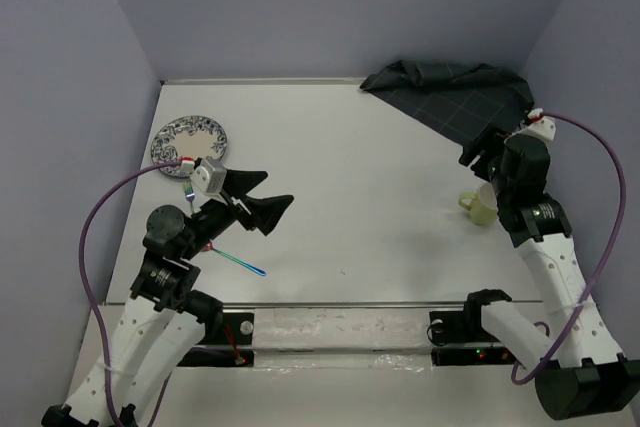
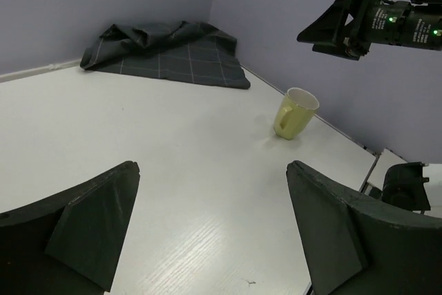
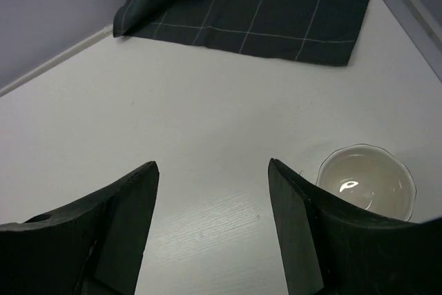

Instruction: Set the dinner table for one person

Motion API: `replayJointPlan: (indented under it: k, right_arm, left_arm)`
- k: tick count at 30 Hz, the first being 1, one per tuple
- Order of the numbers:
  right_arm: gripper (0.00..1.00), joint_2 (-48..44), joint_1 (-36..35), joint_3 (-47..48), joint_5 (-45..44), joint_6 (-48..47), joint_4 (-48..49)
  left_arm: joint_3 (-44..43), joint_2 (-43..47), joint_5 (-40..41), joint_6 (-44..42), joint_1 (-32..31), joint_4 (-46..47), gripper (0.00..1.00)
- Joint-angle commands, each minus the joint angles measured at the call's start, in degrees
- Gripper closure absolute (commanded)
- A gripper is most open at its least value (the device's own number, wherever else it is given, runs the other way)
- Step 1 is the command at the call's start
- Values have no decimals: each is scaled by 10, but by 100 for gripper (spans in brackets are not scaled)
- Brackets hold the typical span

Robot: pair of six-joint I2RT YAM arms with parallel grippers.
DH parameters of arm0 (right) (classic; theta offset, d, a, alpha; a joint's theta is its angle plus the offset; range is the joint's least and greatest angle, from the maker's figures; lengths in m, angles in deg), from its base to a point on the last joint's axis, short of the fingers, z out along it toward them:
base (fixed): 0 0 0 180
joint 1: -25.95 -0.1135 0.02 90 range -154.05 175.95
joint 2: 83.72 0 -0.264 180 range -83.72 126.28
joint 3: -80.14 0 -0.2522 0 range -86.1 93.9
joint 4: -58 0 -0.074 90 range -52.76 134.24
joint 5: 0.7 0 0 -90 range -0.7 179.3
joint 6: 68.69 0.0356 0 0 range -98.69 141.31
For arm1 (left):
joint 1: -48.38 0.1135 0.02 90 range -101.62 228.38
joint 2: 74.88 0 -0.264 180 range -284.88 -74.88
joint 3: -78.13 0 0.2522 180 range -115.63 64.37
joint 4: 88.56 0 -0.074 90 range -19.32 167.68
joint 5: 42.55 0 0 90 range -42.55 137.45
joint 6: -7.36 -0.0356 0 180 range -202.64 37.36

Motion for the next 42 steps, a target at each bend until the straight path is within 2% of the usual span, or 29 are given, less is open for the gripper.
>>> replayJointPlan:
  k: [1,9,15,17,18,22,24,29,36,37,40,41,42]
  right_arm:
    - [30,37,3,12,-38,-19,22]
    - [32,225,3,108,-69,-65,40]
    - [35,415,3,201,-38,-116,36]
    - [36,466,3,252,-28,-139,30]
    - [36,519,3,273,-26,-149,28]
    - [36,660,3,425,-47,-189,-29]
    - [36,712,3,457,-54,-198,-28]
    - [35,801,9,570,-54,-217,-38]
    - [36,896,20,647,-36,-217,-65]
    - [37,903,20,657,-39,-218,-65]
    - [62,941,20,692,-34,-243,-55]
    - [93,954,20,696,-17,-254,-45]
    - [100,954,20,700,-17,-255,-45]
  left_arm:
    - [-25,-3,-23,-8,-5,23,1]
    - [-24,-10,-14,-10,-12,18,1]
    - [-24,-14,-8,-12,-17,15,1]
    - [-25,-17,-3,-16,-17,13,1]
    - [-25,-19,-2,-17,-17,11,1]
    - [-29,-32,24,-18,-21,2,1]
    - [-30,-36,35,-21,-23,-5,1]
    - [-33,-45,42,-29,-22,-11,1]
    - [-37,-62,52,-33,-20,-11,1]
    - [-38,-65,55,-33,-20,-11,1]
    - [-38,-68,65,-32,-16,-13,1]
    - [-39,-68,71,-32,-12,-14,1]
    - [-39,-68,71,-32,-12,-14,1]
